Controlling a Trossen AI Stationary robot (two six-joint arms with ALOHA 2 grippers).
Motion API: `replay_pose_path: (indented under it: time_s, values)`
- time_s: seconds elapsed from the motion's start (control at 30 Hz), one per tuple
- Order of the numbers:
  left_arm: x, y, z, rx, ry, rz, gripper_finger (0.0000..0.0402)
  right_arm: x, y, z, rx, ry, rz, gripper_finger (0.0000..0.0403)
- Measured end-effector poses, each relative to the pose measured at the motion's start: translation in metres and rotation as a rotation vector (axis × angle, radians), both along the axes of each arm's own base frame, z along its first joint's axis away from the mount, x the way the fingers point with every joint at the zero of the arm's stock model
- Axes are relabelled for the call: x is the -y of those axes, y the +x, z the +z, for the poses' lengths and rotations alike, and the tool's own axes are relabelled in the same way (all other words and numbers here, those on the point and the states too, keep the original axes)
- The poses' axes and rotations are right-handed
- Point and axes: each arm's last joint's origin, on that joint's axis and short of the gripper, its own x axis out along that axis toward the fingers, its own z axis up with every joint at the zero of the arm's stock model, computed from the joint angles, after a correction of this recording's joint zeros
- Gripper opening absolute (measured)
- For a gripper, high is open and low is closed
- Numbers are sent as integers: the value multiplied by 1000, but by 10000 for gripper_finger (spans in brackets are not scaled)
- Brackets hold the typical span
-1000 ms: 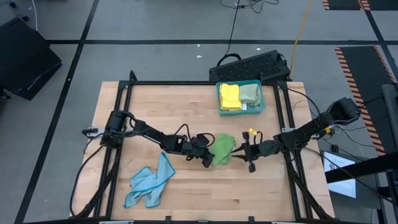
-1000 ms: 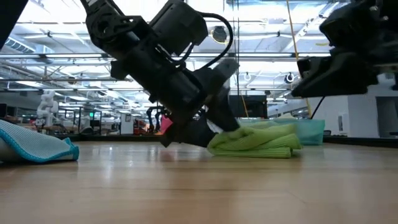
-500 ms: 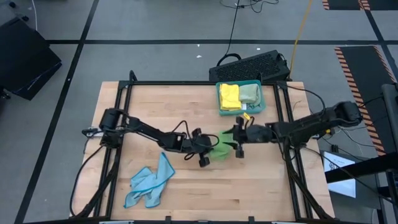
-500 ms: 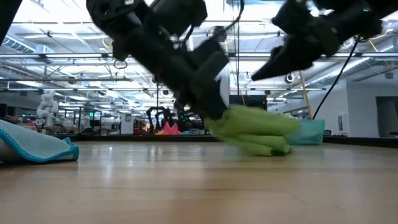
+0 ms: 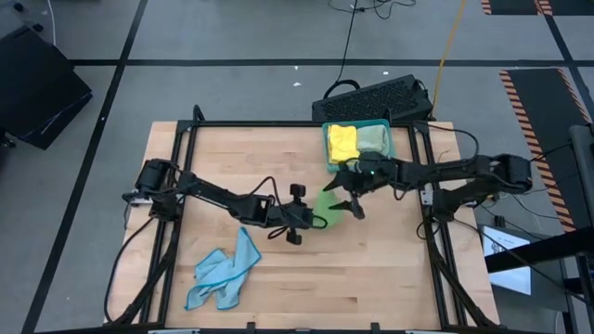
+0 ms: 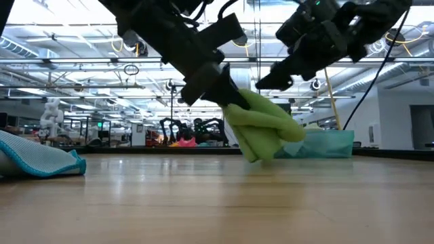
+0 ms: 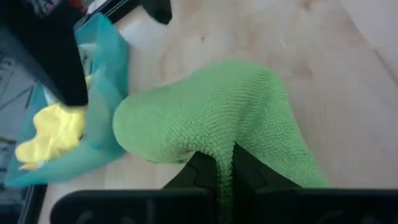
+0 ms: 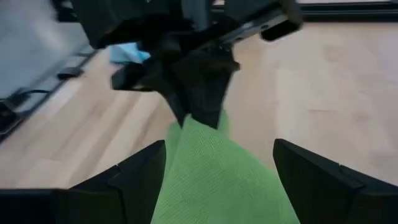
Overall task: Fold microfiber towels
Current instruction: Put the folded green microfiber cloth into the bin
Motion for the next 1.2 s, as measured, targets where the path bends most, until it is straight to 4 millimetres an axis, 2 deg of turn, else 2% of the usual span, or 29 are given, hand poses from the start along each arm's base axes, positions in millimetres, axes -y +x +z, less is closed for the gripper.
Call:
replay_pose_path:
  time_s: [0.1,0.3,0.47,0.67,0.83,0.93,1.03,1.2]
  values:
    - [-1,0,-1,-19,9,-39,9,7,10,-11,4,30,56,290]
    - [1,-2,-3,-48,2,-56,16,14,33,-24,-55,-42,152,290]
    - [1,-3,-4,-64,9,-47,9,16,39,-31,-157,-59,251,270]
    - [0,-2,-2,-57,34,-17,15,19,36,-38,-206,-109,274,199]
    - [-1,-3,-2,-51,56,29,17,19,31,-36,-231,-120,279,88]
    - [-3,-4,-3,-45,37,97,12,21,29,-31,-257,-201,199,21]
    - [-9,-5,-4,-14,-56,208,30,23,23,-18,-300,-298,40,18]
    - [-21,-8,-8,-3,-191,369,120,23,6,8,-307,-403,-98,13]
